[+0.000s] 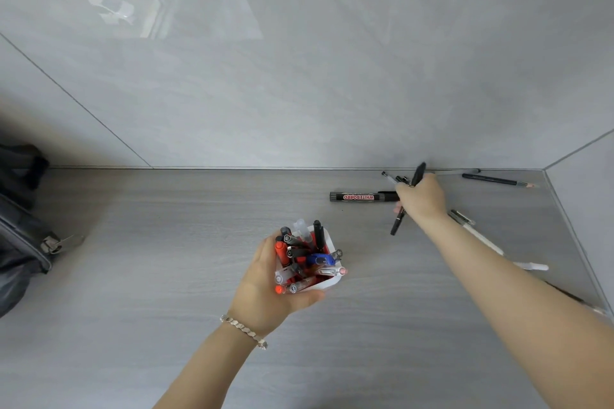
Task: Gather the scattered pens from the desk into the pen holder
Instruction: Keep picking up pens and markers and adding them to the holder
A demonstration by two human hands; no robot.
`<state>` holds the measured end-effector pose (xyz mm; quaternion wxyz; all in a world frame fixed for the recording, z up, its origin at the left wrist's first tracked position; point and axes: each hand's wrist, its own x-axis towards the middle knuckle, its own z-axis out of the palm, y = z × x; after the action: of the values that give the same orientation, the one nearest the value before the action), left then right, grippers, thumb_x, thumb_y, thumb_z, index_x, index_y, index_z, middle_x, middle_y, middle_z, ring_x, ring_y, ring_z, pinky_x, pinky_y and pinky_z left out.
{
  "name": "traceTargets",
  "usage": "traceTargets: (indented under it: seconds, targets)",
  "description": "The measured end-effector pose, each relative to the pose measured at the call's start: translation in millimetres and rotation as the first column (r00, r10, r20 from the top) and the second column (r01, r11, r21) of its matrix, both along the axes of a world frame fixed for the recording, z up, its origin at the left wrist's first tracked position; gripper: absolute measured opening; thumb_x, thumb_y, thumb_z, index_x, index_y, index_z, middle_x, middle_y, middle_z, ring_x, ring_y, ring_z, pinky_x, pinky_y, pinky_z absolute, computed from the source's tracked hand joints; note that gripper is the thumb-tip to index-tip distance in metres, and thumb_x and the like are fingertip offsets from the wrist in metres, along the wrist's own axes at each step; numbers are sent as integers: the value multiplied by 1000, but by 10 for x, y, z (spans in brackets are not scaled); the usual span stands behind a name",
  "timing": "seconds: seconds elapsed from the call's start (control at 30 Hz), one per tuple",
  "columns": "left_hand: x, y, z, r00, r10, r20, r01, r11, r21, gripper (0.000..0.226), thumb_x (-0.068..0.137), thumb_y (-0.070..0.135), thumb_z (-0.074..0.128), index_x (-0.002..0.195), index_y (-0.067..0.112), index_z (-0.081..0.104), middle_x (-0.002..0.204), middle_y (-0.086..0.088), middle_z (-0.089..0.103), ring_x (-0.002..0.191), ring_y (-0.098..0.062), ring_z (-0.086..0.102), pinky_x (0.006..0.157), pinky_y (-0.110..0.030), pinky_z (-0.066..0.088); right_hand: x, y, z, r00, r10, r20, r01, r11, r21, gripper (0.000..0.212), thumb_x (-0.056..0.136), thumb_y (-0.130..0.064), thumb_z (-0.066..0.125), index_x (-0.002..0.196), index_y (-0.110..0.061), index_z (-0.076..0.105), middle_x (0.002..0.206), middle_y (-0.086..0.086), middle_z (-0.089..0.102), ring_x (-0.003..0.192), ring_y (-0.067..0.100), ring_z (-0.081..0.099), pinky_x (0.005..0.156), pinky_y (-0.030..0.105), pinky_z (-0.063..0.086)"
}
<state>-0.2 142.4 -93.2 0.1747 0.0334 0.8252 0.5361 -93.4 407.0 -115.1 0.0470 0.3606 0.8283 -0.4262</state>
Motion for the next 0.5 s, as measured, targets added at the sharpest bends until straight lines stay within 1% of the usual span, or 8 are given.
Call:
traceTargets:
  seconds: [0.03,0.1,0.13,0.2,0.23,0.3,0.4,0.5]
  targets:
    - [-4,10,11,1000,-4,4,4,1000,11,83,50,15,89,112,39,39,113,12,53,102,19,49,79,3,40,7,-48,-14,1000,24,-6,-25,999,-21,17,76,-13,49,90,-6,44,74,15,56,54,26,57,45,24,41]
    - [-9,19,23,1000,-3,21,2,999,36,81,53,6,87,114,32,40,113,9,54,100,21,50,76,3,40,19,-127,-56,981,192,25,-193,980,42,26,76,-15,53,101,-8,50,82,13,55,73,29,53,57,29,38]
    - [-6,23,39,1000,-8,27,7,999,36,82,52,9,88,114,33,39,113,9,54,100,20,50,77,3,40,23,-155,-71,952,298,63,-304,945,122,32,80,-15,56,111,-8,50,91,15,58,83,32,56,65,31,41]
    - [2,20,47,999,-11,33,10,1000,27,83,46,31,86,112,42,37,116,11,55,105,12,53,82,-2,42,43,-191,-133,875,448,183,-483,830,279,35,84,-16,58,116,-5,49,110,20,62,99,37,58,76,36,45]
    - [3,16,40,999,-6,40,5,1000,21,81,42,41,81,111,46,37,117,10,56,107,7,54,86,-6,44,65,-201,-150,848,473,240,-529,782,328,31,86,-17,58,113,-5,49,113,22,59,100,39,58,77,38,46]
    - [6,16,35,998,3,55,-5,999,32,79,40,47,77,108,50,37,119,7,57,108,0,57,92,-17,47,138,-213,-139,823,481,302,-568,720,399,27,88,-22,56,107,-5,51,116,22,51,94,40,59,73,40,47]
    - [16,20,20,999,17,32,-18,999,34,80,40,47,77,109,50,37,119,5,58,112,-10,56,98,-33,48,328,-243,-7,811,511,284,-584,698,414,27,85,-30,57,94,-5,57,108,16,51,85,36,59,65,36,44]
    - [17,5,-17,999,21,31,-22,999,43,81,40,46,79,110,49,38,120,2,58,114,-16,56,98,-44,48,638,-250,317,879,464,109,-471,813,342,23,75,-33,63,78,-11,60,76,12,66,73,34,59,60,36,48]
